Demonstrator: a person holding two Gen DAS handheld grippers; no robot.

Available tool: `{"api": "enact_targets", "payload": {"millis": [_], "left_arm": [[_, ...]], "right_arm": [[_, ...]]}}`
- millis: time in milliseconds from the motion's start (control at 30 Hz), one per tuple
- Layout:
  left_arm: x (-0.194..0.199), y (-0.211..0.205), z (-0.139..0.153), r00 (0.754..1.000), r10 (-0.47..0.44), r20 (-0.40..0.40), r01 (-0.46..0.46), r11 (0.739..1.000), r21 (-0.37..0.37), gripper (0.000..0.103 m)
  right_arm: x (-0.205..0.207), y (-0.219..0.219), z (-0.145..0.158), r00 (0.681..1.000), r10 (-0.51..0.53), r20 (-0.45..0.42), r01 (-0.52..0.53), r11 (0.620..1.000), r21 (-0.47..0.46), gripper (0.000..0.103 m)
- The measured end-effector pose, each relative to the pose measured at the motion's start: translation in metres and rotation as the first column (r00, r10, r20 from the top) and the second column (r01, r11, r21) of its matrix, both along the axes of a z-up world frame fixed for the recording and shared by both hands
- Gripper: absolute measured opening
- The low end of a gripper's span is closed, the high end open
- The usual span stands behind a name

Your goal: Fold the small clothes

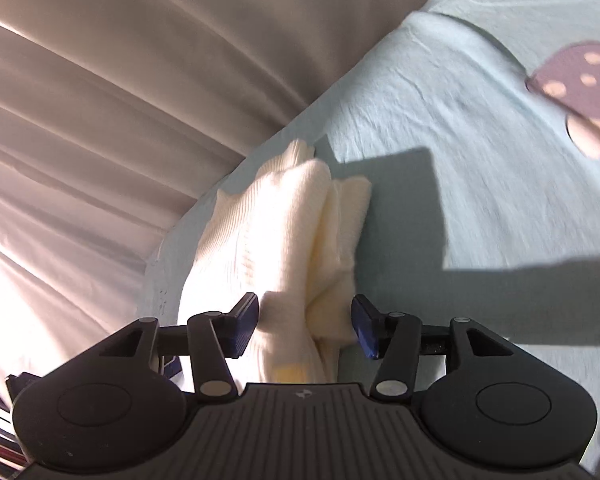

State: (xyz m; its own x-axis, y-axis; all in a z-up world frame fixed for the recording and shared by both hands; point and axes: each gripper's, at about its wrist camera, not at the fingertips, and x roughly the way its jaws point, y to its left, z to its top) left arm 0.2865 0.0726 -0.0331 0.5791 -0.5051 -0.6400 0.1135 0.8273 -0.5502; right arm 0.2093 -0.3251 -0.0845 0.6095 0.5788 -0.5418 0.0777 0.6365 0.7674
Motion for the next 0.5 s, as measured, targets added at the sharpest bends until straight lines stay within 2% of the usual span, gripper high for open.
{"api": "enact_targets", "payload": {"millis": [133,200,233,300,333,367,433,467,500], "left_arm": [[-0.030,-0.004,-0.014,0.997,-0.064,-0.046,0.063,0.998,-0.016,0.048],[-0.036,-0.003,-0.022,0.996,-0.076,-0.050,0.075,0.997,-0.027,0.049],[-0.036,-0.003,-0.024,0.996,-0.073,-0.056,0.071,0.997,-0.034,0.049],[-0.036,-0.005,-0.027,0.995,-0.066,-0.077,0.062,0.997,-0.054,0.049],[-0.035,-0.009,-0.028,0.995,-0.064,-0.081,0.059,0.996,-0.063,0.049],[-0.033,-0.009,-0.027,0.994,-0.064,-0.085,0.058,0.996,-0.067,0.048],[-0.031,-0.008,-0.023,0.995,-0.056,-0.083,0.050,0.996,-0.069,0.047],[-0.032,-0.006,-0.021,0.995,-0.053,-0.079,0.048,0.997,-0.067,0.047],[-0.033,-0.005,-0.020,0.996,-0.053,-0.077,0.048,0.997,-0.065,0.047]], "right_arm": [[-0.018,0.011,-0.016,0.998,0.064,-0.018,-0.063,0.997,0.032,0.057],[-0.021,0.018,-0.018,0.997,0.077,0.004,-0.077,0.997,0.026,0.053],[-0.021,0.021,-0.018,0.997,0.083,0.004,-0.083,0.996,0.018,0.049],[-0.017,0.033,-0.017,0.995,0.098,0.005,-0.098,0.995,-0.031,0.023],[-0.018,0.037,-0.015,0.994,0.108,0.009,-0.107,0.992,-0.064,0.019],[-0.019,0.037,-0.014,0.993,0.121,0.016,-0.120,0.991,-0.055,0.017],[-0.018,0.026,-0.021,0.994,0.109,0.008,-0.109,0.983,0.146,0.016],[-0.018,0.018,-0.025,0.996,0.092,-0.005,-0.088,0.973,0.212,0.016],[-0.019,0.013,-0.027,0.997,0.079,-0.021,-0.073,0.973,0.217,0.016]]}}
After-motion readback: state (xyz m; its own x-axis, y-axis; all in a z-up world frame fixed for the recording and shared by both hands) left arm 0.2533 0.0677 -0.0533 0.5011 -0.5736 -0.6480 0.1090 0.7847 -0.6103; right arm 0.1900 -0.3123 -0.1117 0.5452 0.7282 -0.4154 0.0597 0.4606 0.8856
